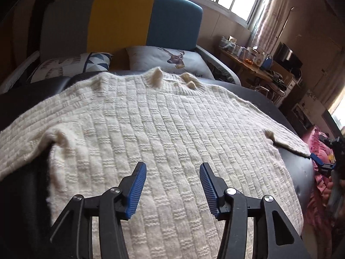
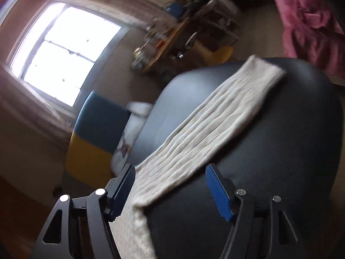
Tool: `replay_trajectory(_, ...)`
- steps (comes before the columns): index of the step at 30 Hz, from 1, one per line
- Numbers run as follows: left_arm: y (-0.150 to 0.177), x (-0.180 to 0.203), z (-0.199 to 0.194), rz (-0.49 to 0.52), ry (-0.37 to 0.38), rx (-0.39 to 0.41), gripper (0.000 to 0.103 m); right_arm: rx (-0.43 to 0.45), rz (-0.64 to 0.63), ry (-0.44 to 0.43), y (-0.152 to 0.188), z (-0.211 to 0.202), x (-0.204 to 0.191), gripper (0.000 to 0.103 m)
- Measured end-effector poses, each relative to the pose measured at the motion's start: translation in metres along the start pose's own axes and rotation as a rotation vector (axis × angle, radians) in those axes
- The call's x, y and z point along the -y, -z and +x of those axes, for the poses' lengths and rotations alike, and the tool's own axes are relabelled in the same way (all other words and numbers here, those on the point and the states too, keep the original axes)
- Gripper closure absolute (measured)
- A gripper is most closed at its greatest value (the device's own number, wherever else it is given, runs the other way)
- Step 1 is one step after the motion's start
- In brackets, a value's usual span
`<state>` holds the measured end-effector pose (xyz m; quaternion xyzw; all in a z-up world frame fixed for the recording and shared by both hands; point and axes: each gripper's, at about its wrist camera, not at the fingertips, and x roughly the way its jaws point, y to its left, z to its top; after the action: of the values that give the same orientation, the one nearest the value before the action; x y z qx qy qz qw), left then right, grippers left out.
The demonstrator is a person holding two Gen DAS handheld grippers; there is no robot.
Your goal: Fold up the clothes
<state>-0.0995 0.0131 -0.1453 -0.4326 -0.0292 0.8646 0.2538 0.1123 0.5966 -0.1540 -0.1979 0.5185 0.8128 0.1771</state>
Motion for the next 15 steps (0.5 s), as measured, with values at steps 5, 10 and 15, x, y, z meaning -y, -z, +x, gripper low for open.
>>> replay_trajectory(5,0.008,-0.006,0.023,-0.07,0.03,-0.09,0.05,0.101,0.156,0.122,-0.043,0.005,0.051,0.033)
replay_trajectory(10,0.011,-0.012,0.026,-0.095,0.059,-0.099,0.05,0.142,0.233,0.112,-0.06,0.02,0.071,0.033)
replay_trajectory(15,0.013,-0.005,0.028,-0.075,0.045,-0.106,0.044,0.201,0.241,0.106,-0.061,0.019,0.073,0.032)
